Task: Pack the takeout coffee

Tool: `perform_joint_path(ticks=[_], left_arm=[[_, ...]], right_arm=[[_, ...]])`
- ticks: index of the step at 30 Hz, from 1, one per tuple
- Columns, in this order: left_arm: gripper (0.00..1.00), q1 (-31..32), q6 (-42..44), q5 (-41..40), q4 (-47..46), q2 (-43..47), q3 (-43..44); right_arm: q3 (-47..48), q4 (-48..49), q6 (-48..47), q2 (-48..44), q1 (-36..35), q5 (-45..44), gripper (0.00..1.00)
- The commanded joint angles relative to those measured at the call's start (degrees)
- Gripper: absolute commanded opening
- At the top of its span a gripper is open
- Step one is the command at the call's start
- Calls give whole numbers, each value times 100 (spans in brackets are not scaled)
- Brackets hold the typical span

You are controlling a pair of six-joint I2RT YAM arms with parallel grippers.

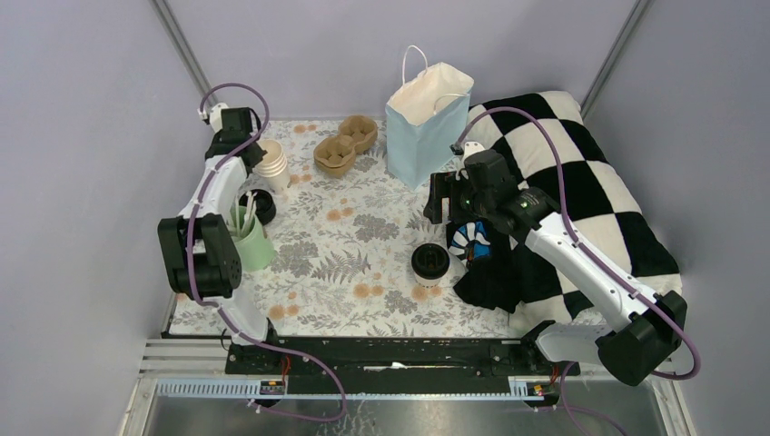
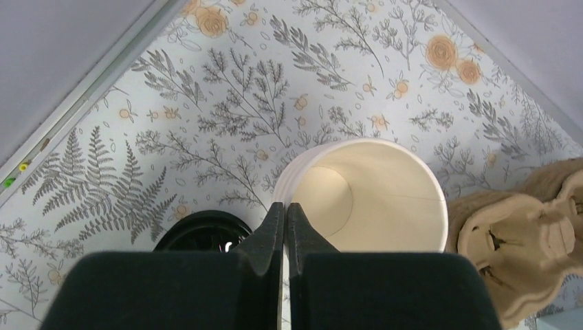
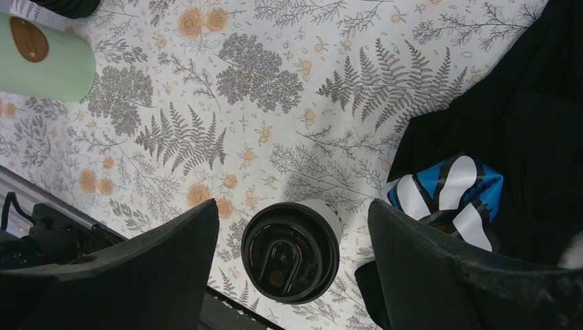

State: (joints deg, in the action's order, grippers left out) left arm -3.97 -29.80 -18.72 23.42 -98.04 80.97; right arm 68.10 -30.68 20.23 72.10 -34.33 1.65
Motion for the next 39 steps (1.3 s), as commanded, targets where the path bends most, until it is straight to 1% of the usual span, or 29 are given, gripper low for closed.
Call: perform_joint_path(ticks=[1, 10, 12, 17, 21, 23, 24, 26, 27, 29, 30, 31, 32, 33, 34, 35, 36, 37, 38, 39], left_arm=[[0, -199, 153, 32, -267, -167, 455], [0, -407, 139, 105, -90, -301, 1053], [0, -493, 96, 219, -132, -306, 1025], [0, -861, -246, 908, -594, -131, 466], [0, -1233, -751, 1816, -1828, 384, -548], [0, -1253, -727, 1812, -2185, 557, -866], [0, -1250, -689, 1839, -2590, 709, -1113], [0, -1320, -968, 2032, -3242, 1067, -1642], [0, -1348, -986, 2022, -3250, 1069, -1701], [0, -1363, -1059, 1979, -2905, 982, -1432], [0, -1348, -1015, 2036, -2930, 1080, -1378], [0, -1205, -838, 1927, -2956, 1206, -1289], [0, -1086, -626, 1505, -2811, 1193, -1151], [0, -1111, -599, 1327, -2617, 1054, -971], [0, -1316, -868, 1526, -2410, 900, -834], [0, -1455, -1071, 1971, -2410, 872, -826], [0, -1459, -1037, 1932, -2559, 981, -913], [0, -1396, -912, 1708, -2649, 1044, -981], [0, -1460, -1033, 1764, -2518, 999, -940], [0, -1644, -1329, 2242, -2488, 975, -989]], right_arm=[[110, -15, -97, -48, 50, 54, 86], [38, 37, -91, -24, 60, 114, 86], [21, 57, -89, -16, 59, 133, 86], [-11, 54, -93, -24, 63, 143, 86], [-31, 52, -99, -37, 68, 134, 86], [-54, 78, -87, -29, 73, 155, 86], [-54, 93, -82, -18, 73, 176, 86], [-36, 90, -72, 10, 71, 211, 86], [-34, 92, -73, 10, 75, 206, 86], [-57, 107, -71, -1, 75, 196, 86], [-55, 99, -79, 10, 71, 203, 86], [-37, 63, -85, 14, 69, 202, 86], [-38, 51, -89, 11, 72, 197, 86], [-71, 83, -85, -12, 73, 189, 86], [-125, 134, -69, -27, 66, 199, 87], [-147, 158, -61, -18, 67, 229, 87], [-124, 129, -61, 11, 72, 263, 86], [-90, 104, -63, 37, 67, 272, 86], [-81, 100, -63, 49, 69, 274, 86], [-93, 136, -61, 42, 74, 267, 86]])
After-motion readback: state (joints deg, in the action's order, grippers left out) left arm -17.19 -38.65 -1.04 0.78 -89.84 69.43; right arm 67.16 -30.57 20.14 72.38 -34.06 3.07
